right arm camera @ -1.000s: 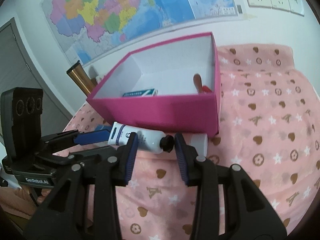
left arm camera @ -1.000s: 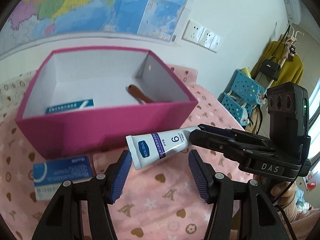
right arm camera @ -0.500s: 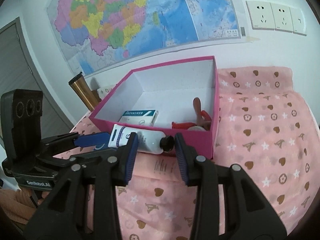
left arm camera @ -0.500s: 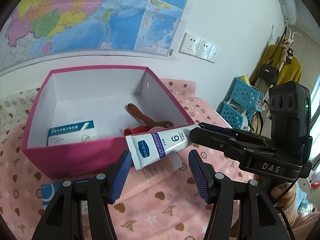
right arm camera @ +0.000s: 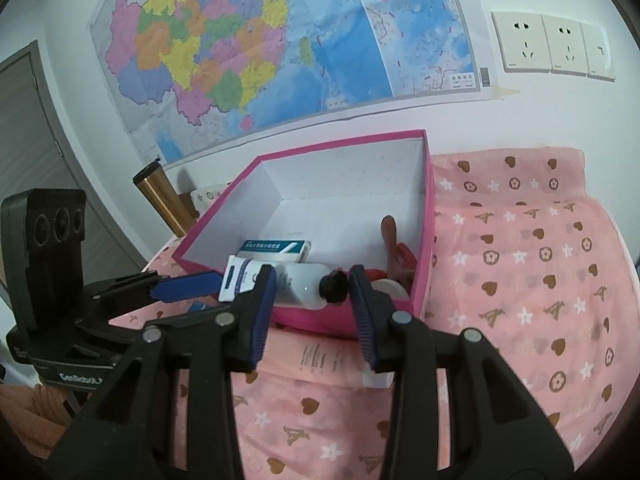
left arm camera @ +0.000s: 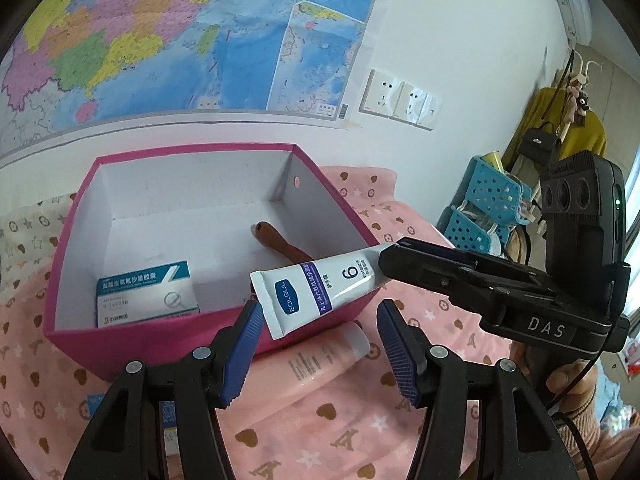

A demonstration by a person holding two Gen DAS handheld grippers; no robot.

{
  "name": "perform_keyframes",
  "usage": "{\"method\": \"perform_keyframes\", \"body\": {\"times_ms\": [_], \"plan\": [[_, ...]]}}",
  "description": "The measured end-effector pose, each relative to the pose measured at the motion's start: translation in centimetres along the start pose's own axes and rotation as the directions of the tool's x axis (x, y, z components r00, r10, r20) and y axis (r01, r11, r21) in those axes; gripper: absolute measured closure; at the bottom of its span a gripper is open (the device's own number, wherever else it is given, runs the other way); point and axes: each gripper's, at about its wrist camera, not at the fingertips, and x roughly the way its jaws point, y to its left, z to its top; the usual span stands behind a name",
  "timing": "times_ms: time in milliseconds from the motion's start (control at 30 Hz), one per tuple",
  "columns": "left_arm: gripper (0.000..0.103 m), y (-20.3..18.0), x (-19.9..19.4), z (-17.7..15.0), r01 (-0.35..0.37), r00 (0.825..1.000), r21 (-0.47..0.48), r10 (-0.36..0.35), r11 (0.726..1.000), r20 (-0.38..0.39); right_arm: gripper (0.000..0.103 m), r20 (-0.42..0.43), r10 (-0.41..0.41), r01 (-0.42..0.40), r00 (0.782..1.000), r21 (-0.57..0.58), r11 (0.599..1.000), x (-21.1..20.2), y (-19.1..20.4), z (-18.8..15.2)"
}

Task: Organize rigid objects
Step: 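Carry the white tube into the magenta box and open the right gripper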

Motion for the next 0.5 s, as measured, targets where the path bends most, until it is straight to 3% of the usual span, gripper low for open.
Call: {"method": "perform_keyframes", "body": {"times_ms": [500], "plan": [[0.044, 1.4, 1.3, 2.4, -0.015, 1.0, -0.003, 0.015, 1.0, 0.009, 0.062, -0.004, -0.007, 0.007, 1.0, -0.011, 1.0, 1.7, -0.5, 2.0]]}}
